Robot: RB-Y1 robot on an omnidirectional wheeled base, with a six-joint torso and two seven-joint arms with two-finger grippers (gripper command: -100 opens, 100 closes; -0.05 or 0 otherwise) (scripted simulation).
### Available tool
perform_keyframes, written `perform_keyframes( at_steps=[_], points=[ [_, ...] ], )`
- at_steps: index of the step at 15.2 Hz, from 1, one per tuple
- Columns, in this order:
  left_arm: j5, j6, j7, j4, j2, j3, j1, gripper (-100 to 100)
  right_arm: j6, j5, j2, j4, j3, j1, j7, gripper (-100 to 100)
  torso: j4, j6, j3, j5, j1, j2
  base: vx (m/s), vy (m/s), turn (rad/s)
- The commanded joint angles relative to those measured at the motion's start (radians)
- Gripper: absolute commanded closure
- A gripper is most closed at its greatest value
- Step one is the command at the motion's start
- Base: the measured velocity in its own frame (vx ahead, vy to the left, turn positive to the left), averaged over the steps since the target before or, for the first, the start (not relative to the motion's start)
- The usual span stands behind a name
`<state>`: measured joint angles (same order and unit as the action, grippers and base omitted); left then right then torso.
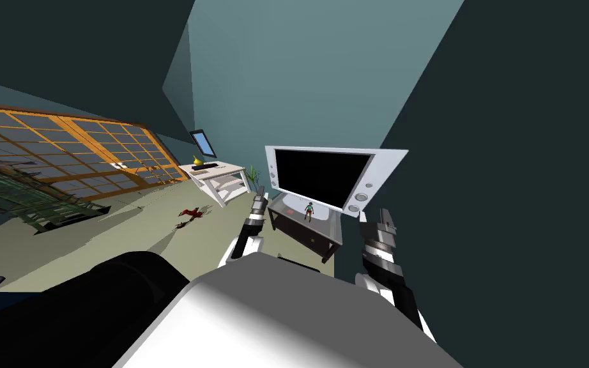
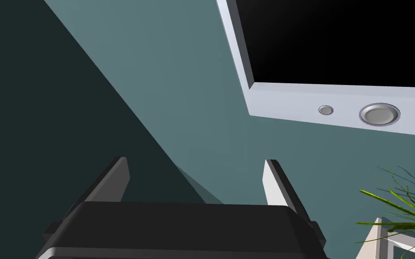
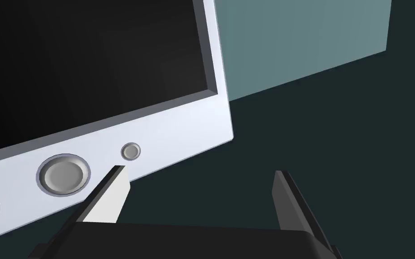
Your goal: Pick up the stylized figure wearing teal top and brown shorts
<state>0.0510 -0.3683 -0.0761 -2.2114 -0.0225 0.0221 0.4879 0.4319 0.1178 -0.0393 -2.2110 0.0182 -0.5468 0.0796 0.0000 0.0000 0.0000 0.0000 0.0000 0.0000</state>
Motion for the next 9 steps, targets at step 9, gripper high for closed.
perform_keyframes(
  at_steps=[9],
  points=[
    [0.0,0.0,0.0,0.0,0.0,0.0,0.0,0,-0.011,-0.085,-0.194,0.123,0.022,0.022,-0.06,-100,0.0,0.0,0.0,0.001,0.005,-0.001,0.008,0.055,0.079]
  ],
)
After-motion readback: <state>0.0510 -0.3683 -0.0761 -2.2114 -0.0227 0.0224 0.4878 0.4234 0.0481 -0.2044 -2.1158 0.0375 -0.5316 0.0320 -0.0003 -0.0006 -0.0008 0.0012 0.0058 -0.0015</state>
